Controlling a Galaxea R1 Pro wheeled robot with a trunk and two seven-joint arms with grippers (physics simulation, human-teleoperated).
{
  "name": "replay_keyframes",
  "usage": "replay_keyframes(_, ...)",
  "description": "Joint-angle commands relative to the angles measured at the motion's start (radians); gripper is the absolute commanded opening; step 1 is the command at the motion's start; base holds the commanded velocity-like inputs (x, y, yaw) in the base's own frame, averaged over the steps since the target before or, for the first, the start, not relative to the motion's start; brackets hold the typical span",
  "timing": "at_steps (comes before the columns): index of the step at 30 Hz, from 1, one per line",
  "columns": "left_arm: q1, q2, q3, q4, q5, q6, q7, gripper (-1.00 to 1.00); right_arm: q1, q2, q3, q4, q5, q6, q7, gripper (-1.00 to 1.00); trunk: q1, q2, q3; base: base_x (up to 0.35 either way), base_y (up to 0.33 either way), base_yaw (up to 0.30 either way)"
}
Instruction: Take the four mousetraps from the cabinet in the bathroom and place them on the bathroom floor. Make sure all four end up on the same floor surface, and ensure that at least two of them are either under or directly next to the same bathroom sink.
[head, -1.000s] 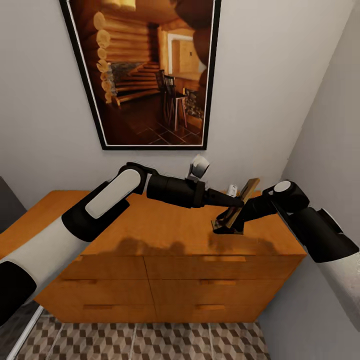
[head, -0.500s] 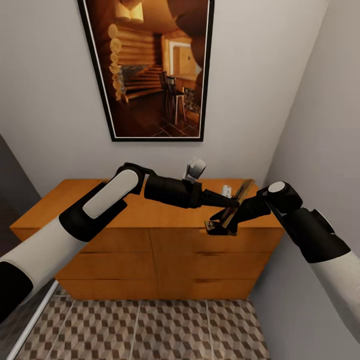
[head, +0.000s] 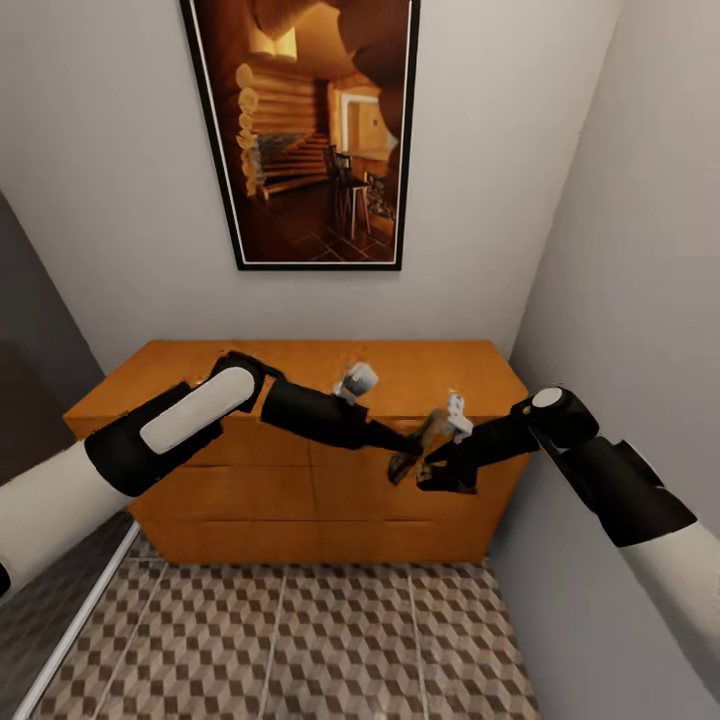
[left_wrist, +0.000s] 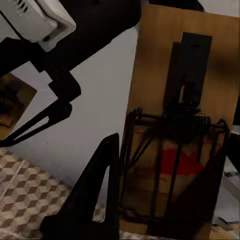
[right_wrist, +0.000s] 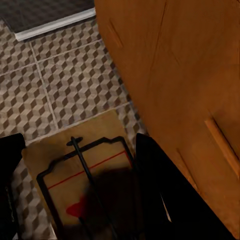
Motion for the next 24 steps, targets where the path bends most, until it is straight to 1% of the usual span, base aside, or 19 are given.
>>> replay_keyframes(1,-0.001,0.017,-0.057,0.002,-0.004,-0.001,-0.012,-1.0,0.017,0.002,0.001,0.01,0.005,0.012,-0.012,-1.0,-0.001,-0.001,-0.001,-0.323,0.0,0.0)
replay_keyframes(2,-0.001,0.029,-0.111,0.004,-0.005,-0.002,-0.011,-1.0,0.038,0.003,0.002,0.02,0.008,0.012,-0.042,-1.0,-0.001,-0.001,-0.001,-0.327,0.0,0.0)
replay_keyframes(3,-0.001,0.034,-0.139,0.005,-0.005,-0.003,-0.01,-1.0,0.05,0.004,0.002,0.024,0.011,0.012,-0.062,-1.0,-0.001,-0.001,-0.001,-0.328,0.0,0.0)
replay_keyframes(5,-0.001,0.046,-0.261,0.007,-0.005,-0.004,-0.009,-1.0,0.099,0.006,0.003,0.034,0.017,0.012,-0.152,-1.0,-0.001,-0.001,-0.001,-0.33,0.0,0.0)
replay_keyframes(6,-0.001,0.049,-0.329,0.008,-0.005,-0.006,-0.009,-1.0,0.126,0.005,0.003,0.036,0.02,0.012,-0.193,-1.0,-0.001,-0.001,-0.001,-0.331,0.0,0.0)
replay_keyframes(7,-0.001,0.05,-0.366,0.009,-0.005,-0.009,-0.008,-1.0,0.139,0.005,0.003,0.037,0.021,0.012,-0.209,-1.0,-0.001,-0.001,-0.001,-0.331,0.0,0.0)
replay_keyframes(8,0.0,0.049,-0.444,0.012,-0.005,-0.022,-0.008,-1.0,0.166,0.005,0.004,0.037,0.023,0.012,-0.235,-1.0,-0.001,-0.001,-0.001,-0.331,0.0,0.0)
replay_keyframes(9,0.0,0.047,-0.525,0.02,-0.004,-0.047,-0.007,-1.0,0.191,0.005,0.004,0.036,0.025,0.012,-0.251,-1.0,-0.001,-0.001,-0.001,-0.324,0.0,0.0)
replay_keyframes(11,0.0,0.045,-0.68,0.046,-0.001,-0.133,-0.008,-1.0,0.237,0.005,0.004,0.037,0.027,0.012,-0.272,-1.0,-0.001,-0.001,-0.001,-0.255,0.0,0.0)
replay_keyframes(12,0.0,0.044,-0.716,0.053,-0.001,-0.158,-0.008,-1.0,0.248,0.005,0.004,0.038,0.028,0.012,-0.276,-1.0,-0.001,-0.001,-0.001,-0.174,0.0,0.0)
replay_keyframes(14,0.0,0.042,-0.85,0.085,0.001,-0.259,-0.009,-1.0,0.298,0.006,0.005,0.039,0.029,0.012,-0.292,-1.0,-0.001,-0.001,-0.001,-0.091,0.0,0.0)
replay_keyframes(16,0.0,0.042,-0.971,0.117,0.004,-0.333,-0.01,-1.0,0.351,0.007,0.006,0.04,0.031,0.012,-0.336,-1.0,-0.001,-0.001,-0.001,-0.037,0.0,0.0)
replay_keyframes(17,0.001,0.042,-0.998,0.124,0.004,-0.348,-0.01,-1.0,0.364,0.008,0.006,0.04,0.032,0.012,-0.352,-1.0,-0.001,-0.001,-0.001,-0.023,0.0,0.0)
replay_keyframes(18,0.002,0.042,-1.049,0.14,0.006,-0.376,-0.01,-1.0,0.39,0.01,0.007,0.041,0.031,0.012,-0.391,-1.0,-0.001,-0.001,-0.001,-0.015,0.0,0.0)
replay_keyframes(20,0.014,0.041,-1.135,0.179,0.011,-0.447,-0.009,-1.0,0.437,0.019,0.011,0.05,0.028,0.01,-0.488,-1.0,-0.001,-0.001,-0.001,-0.008,0.0,0.0)
replay_keyframes(21,0.029,0.041,-1.169,0.205,0.014,-0.499,-0.01,-1.0,0.46,0.033,0.013,0.064,0.027,0.008,-0.542,-1.0,-0.001,-0.001,-0.001,-0.004,0.0,0.0)
replay_keyframes(22,0.049,0.041,-1.195,0.237,0.017,-0.559,-0.009,-1.0,0.483,0.056,0.014,0.087,0.027,0.005,-0.599,-1.0,-0.001,-0.001,-0.001,-0.003,0.0,0.0)
replay_keyframes(23,0.061,0.041,-1.206,0.256,0.017,-0.59,-0.008,-1.0,0.493,0.07,0.014,0.103,0.027,0.004,-0.63,-1.0,-0.001,-0.001,-0.001,-0.002,0.0,0.0)
replay_keyframes(24,0.088,0.041,-1.224,0.301,0.019,-0.653,-0.007,-1.0,0.509,0.101,0.014,0.143,0.026,0.0,-0.695,-1.0,-0.001,-0.001,-0.001,-0.001,0.0,0.0)
